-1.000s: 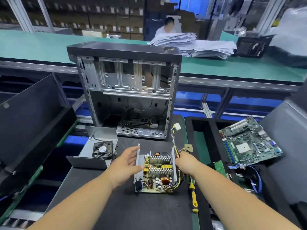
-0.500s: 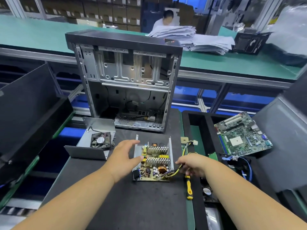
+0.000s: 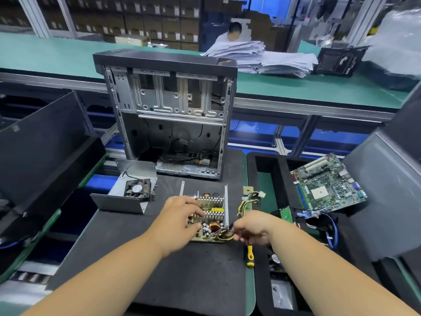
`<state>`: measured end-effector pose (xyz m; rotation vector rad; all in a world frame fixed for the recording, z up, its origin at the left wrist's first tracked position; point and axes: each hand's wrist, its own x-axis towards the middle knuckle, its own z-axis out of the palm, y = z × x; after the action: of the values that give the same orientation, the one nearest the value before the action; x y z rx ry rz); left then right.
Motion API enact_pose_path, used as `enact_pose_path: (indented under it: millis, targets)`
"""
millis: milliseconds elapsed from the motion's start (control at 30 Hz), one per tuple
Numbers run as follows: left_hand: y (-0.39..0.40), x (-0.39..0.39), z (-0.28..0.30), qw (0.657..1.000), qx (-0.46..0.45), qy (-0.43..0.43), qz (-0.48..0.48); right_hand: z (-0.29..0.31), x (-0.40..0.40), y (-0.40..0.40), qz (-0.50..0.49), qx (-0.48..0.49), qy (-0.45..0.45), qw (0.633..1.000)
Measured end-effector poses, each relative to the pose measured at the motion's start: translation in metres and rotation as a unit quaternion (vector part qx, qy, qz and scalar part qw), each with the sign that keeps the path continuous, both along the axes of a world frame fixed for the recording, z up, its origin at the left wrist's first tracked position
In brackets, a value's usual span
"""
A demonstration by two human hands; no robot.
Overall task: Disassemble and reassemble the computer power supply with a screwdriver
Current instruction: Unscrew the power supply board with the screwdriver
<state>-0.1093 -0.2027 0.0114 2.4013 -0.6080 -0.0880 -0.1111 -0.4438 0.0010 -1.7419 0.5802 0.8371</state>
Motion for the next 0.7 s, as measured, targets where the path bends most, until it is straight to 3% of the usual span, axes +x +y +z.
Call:
enact_pose_path:
  millis: [333,600,700]
  targets:
    - [0.013,-0.013,0.001,0.996,0.078,-0.003,0.043,0.006,0.001,0.003,0.045,-0.027,-0.029,0.998]
    - [0.020,-0.011,0.001,0.981,0.156,0.078,0.084,0.004,0.020,-0.004,0.020,-0.125,-0.081,0.989]
    - [0.019,-0.013,0.001,0.977,0.185,0.085,0.067,-0.003,0.024,-0.006,0.026,-0.164,-0.142,0.976]
